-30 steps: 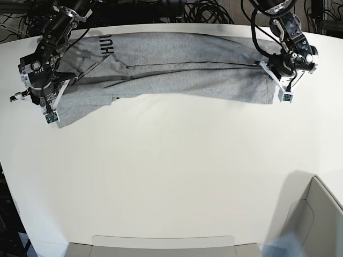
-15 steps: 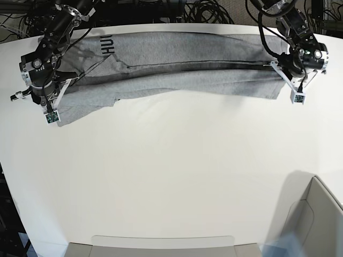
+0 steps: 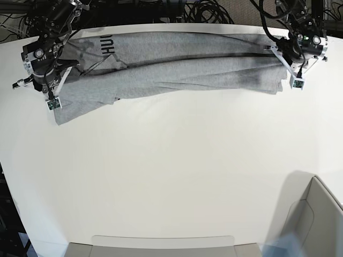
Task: Fold the T-shirt properly
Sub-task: 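Pull the strip ends apart with both grippers to straighten it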
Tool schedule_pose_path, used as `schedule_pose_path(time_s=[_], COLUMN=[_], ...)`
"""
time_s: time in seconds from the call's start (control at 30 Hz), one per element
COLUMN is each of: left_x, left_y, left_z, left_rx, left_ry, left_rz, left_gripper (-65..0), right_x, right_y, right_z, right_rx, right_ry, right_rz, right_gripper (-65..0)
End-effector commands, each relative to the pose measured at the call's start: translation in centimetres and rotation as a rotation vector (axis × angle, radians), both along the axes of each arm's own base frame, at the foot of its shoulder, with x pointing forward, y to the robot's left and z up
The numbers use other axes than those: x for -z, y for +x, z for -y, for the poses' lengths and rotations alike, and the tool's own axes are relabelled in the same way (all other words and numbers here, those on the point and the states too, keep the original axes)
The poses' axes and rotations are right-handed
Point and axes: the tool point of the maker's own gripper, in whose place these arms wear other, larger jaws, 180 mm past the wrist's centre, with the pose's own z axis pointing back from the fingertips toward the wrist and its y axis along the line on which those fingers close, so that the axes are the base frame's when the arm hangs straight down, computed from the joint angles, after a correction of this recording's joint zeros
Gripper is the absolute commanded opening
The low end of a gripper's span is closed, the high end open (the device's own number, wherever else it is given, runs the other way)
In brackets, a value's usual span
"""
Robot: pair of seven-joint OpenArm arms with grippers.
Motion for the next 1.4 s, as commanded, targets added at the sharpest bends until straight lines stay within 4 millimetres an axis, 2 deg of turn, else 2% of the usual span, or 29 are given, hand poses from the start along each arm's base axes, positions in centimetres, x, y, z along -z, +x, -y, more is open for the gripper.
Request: schedule_pose_path(time_s=[0.0,0.1,0.17,0.3,0.43,0.63,0.67,0.8,0.83,0.97,1.07,1.13,1.27,1.37], left_x=[-0.5,-0.4,-0.1,0.2,0.8,1.0,0.9,0.7,0.6,-0.3,-2.4,-3.0,-2.9,-2.8], left_y=[-0.1,-0.6,-1.4,-2.6,-3.9,-4.6,-4.7,-4.7,-4.8,-6.4,-5.0,-3.9,-1.5,0.9], left_z=[-0.6,-0.7,-0.7,-1.0,-0.9,-1.0,-1.1,-1.3,-1.6,-4.1,-5.8,-5.9,-4.4,-2.4], left_rx=[0.001,-0.004,-0.003,0.008,0.012,0.012,0.009,0.004,-0.007,-0.137,-0.216,-0.226,-0.173,-0.095], left_ry=[0.027,0.028,0.030,0.041,0.035,0.037,0.040,0.046,0.052,0.077,0.109,0.109,0.080,0.043], left_rz=[-0.001,-0.013,-0.033,-0.068,-0.099,-0.111,-0.111,-0.107,-0.105,-0.082,0.022,0.057,0.075,0.102], left_gripper=[-65.0,-65.0,-65.0,-65.0,-65.0,-65.0,-63.3,-46.6,-43.6,-41.2,-41.0,-40.0,-34.2,-33.7], right_x=[-1.3,-1.3,-1.2,-0.5,0.1,0.1,0.2,0.3,0.3,0.3,0.4,0.4,0.3,0.3], right_y=[-0.1,-1.4,-1.9,-2.9,-3.0,-2.1,-2.1,-2.1,-2.1,-2.2,-2.4,-2.2,-2.1,-2.0], right_z=[1.5,3.0,3.4,3.1,2.6,1.6,1.4,1.2,1.3,1.4,1.3,1.2,1.1,1.1], right_rx=[0.029,0.106,0.117,0.116,0.118,0.095,0.095,0.093,0.095,0.099,0.098,0.092,0.091,0.091], right_ry=[-0.040,-0.041,-0.047,-0.041,-0.021,0.011,0.018,0.020,0.020,0.019,0.020,0.021,0.023,0.023], right_rz=[0.024,0.024,0.016,-0.015,-0.023,0.028,0.030,0.027,0.027,0.025,0.023,0.023,0.028,0.031], right_gripper=[-65.0,-65.0,-65.0,-65.0,-65.0,-65.0,-65.0,-64.9,-63.1,-54.6,-50.5,-50.1,-50.1,-50.1])
